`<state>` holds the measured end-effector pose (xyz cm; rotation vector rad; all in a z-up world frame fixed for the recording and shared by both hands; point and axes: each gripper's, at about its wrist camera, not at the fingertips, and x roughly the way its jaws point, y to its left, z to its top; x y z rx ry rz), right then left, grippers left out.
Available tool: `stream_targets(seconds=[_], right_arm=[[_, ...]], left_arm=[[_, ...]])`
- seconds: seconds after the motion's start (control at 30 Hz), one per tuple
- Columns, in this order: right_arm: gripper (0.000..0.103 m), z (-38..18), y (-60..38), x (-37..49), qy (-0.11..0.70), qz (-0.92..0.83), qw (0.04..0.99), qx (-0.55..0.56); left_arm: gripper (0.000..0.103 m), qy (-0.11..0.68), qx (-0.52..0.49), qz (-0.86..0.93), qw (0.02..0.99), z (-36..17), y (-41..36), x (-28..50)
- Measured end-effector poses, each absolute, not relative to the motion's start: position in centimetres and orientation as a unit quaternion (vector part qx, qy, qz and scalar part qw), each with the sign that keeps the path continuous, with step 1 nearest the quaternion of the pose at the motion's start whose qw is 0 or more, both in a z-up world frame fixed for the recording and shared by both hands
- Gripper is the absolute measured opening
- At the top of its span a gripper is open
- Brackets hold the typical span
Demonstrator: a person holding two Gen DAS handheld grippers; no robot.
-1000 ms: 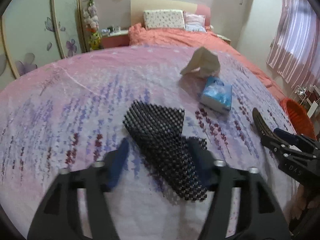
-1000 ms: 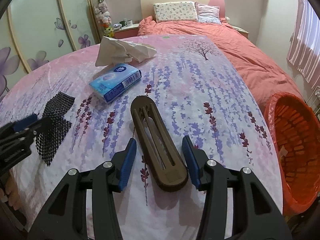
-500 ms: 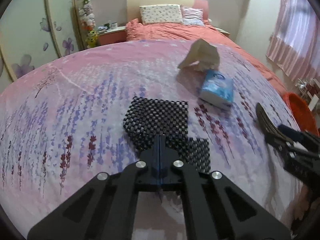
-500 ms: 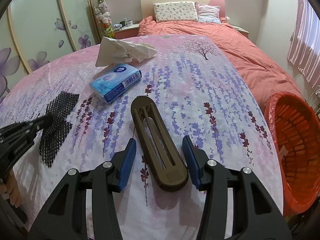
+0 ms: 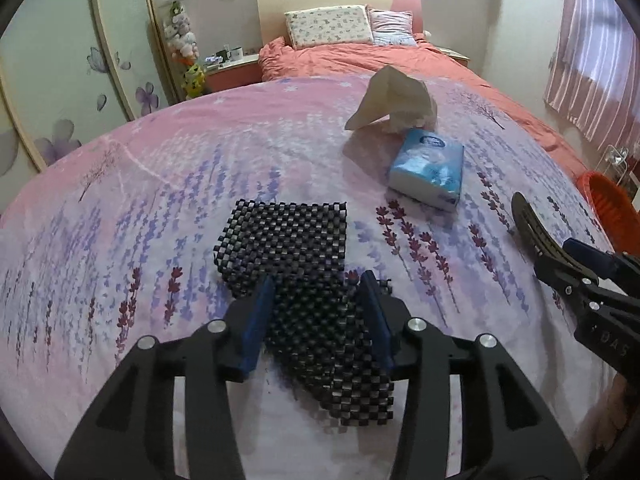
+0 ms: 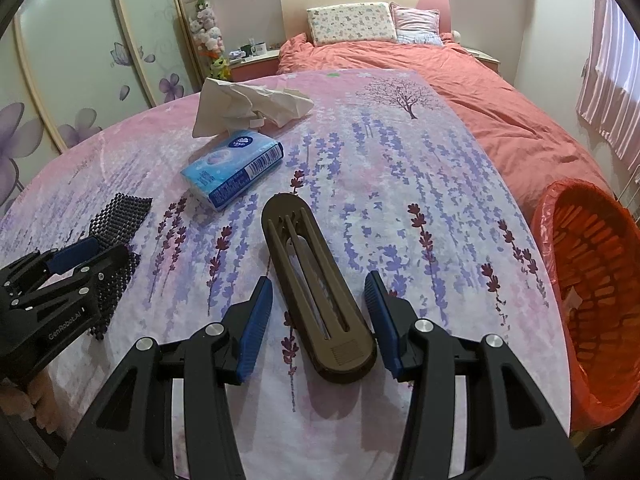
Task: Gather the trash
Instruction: 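Lift the mesh pad with the left tool while the right tool holds the brown holder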
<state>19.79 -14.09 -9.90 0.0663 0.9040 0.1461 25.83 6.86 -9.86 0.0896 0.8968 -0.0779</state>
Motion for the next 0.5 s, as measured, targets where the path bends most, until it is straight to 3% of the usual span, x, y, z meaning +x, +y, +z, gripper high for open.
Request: stream_targets(seconds=[0.1, 0.17, 0.2, 0.5], right_arm=[[0.049, -9.9, -14.2, 19.8, 0.436, 0.072, 0.896, 0.036], [0.049, -9.9, -14.2, 19.8, 0.436, 0.072, 0.896, 0.036], [0.049, -9.9, -14.2, 19.8, 0.436, 0.072, 0.896, 0.035], [0.049, -9.9, -14.4, 19.7, 0.436, 0.074, 0.896, 0.039]], left_arm=[[0.036, 0.433, 0.044, -0.038, 0.900, -9.8, 6.9, 25.7], [0.014, 0.430, 0.058, -0.039, 0.900, -9.8, 6.7, 25.6], [0.011, 0.429, 0.064, -0.038, 0.900, -9.8, 6.5, 25.6], [0.009, 0.428, 0.053, -0.014, 0.902, -9.3, 10.5, 25.1]])
